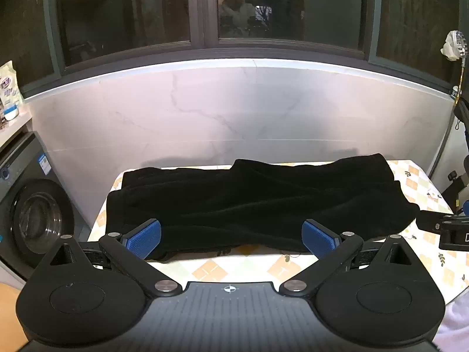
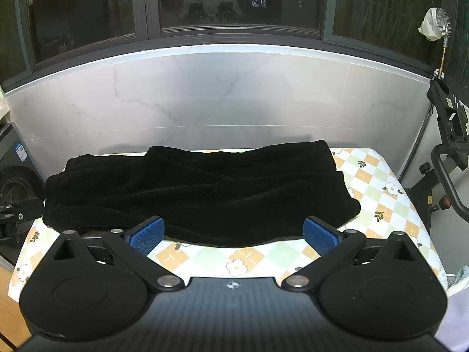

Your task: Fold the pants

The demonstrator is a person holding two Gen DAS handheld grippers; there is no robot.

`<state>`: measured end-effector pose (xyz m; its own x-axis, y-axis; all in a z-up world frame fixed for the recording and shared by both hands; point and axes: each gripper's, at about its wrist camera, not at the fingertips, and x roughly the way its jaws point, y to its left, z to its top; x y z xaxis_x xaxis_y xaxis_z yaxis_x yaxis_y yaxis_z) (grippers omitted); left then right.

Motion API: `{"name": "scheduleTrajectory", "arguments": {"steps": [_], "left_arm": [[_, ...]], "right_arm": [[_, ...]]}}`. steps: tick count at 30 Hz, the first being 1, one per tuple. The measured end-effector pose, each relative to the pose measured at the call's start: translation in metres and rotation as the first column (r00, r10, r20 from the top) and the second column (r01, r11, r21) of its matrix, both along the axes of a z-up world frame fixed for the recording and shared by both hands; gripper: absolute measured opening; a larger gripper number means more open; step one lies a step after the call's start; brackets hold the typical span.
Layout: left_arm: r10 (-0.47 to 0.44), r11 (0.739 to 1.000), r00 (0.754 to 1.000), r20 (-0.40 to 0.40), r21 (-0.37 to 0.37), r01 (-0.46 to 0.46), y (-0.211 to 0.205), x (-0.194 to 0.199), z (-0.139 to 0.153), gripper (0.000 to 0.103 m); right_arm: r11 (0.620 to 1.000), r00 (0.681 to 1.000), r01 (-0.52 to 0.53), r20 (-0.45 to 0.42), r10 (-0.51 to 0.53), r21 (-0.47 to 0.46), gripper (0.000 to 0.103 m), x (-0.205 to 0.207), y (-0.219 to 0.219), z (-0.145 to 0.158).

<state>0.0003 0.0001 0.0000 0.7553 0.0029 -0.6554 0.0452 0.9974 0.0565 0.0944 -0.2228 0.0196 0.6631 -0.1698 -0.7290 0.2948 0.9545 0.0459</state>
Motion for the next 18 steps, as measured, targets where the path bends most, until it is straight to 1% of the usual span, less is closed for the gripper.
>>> {"name": "scheduleTrajectory", "arguments": {"steps": [1,7,10,18], "left_arm": [[-0.002,1.000,1.000,0.012,0.003,0.002,0.0000,-0.0007,0.0001,0.103],[0.006,1.000,1.000,0.020,-0.004,-0.006,0.0025,-0.0036,0.0030,0.103],[0.004,1.000,1.000,0.020,-0.010,-0.004,-0.0003,-0.0040,-0.0001,0.103],[0.003,1.000,1.000,0.020,0.004,-0.003,-0.0009,-0.0025,-0.0018,0.103]], "right_arm": [[1.000,1.000,-0.001,0.000,0.001,0.001,0.103,-0.0001,0.0002,0.0000],[1.000,1.000,0.000,-0.001,0.000,-0.004,0.103,-0.0006,0.0019,0.0001],[1.000,1.000,0.000,0.000,0.000,-0.005,0.103,-0.0008,0.0028,0.0004],[1.000,1.000,0.000,0.003,0.000,-0.010,0.103,-0.0033,0.0023,-0.0015]]}}
